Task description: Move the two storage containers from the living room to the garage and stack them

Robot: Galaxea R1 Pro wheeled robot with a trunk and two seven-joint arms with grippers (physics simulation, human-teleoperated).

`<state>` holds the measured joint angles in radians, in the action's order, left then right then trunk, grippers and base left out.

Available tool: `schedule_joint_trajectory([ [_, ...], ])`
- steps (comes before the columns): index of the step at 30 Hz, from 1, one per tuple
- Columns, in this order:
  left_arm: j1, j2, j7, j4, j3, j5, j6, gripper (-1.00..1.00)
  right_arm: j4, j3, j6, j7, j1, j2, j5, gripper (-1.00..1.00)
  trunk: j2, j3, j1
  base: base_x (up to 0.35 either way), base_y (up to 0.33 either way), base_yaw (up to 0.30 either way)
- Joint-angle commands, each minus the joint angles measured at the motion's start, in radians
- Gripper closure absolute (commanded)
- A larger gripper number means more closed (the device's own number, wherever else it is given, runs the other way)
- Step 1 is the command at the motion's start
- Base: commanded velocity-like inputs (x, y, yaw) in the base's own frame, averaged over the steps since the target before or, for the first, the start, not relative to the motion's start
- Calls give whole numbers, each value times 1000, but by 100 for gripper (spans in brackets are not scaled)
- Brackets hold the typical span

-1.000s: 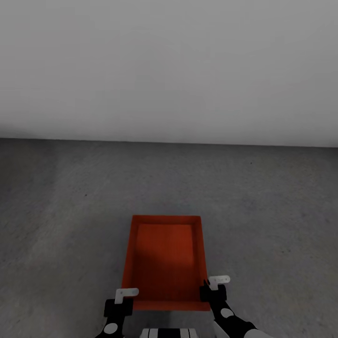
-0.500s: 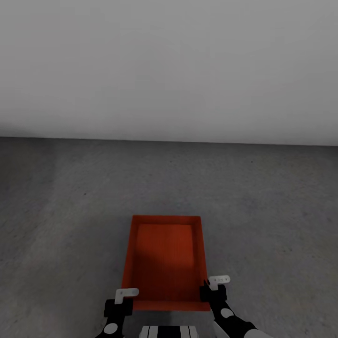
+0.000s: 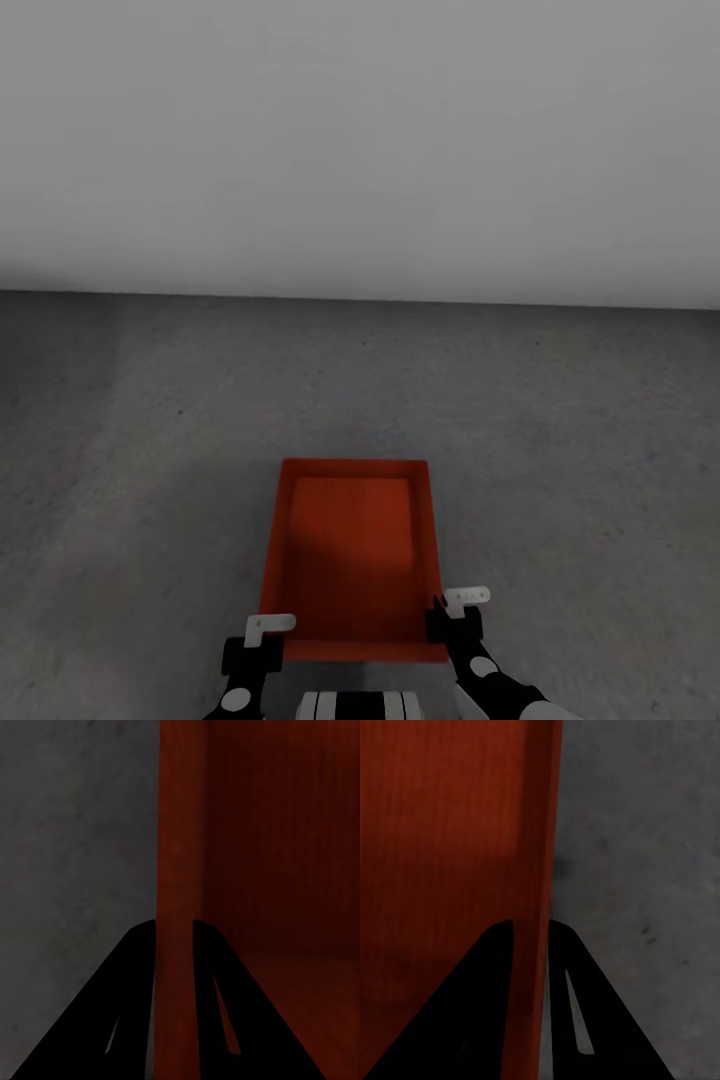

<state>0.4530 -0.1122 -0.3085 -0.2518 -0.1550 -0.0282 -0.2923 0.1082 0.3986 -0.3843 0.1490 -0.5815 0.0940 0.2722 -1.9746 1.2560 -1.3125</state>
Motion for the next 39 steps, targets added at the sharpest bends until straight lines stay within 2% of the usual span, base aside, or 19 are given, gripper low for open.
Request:
schedule_joint_trajectory([
  [1, 1, 0, -32, -18, 31, -87, -67, 100, -7, -49, -4, 54, 0, 0, 27, 100, -7, 4, -4, 0, 0, 0],
  [9, 1, 0, -32, -18, 31, -87, -67, 100, -7, -49, -4, 54, 0, 0, 27, 100, -63, 29, -34, 0, 0, 0],
  [38, 1, 0, -32, -17, 29, -83, -65, 100, -7, -49, -4, 46, 0, 0, 21, 100, -63, 29, -34, 0, 0, 0],
  [39, 1, 0, -31, -17, 29, -83, -65, -100, -7, -49, -4, 46, 0, 0, 21, -100, -63, 29, -34, 0, 0, 0],
])
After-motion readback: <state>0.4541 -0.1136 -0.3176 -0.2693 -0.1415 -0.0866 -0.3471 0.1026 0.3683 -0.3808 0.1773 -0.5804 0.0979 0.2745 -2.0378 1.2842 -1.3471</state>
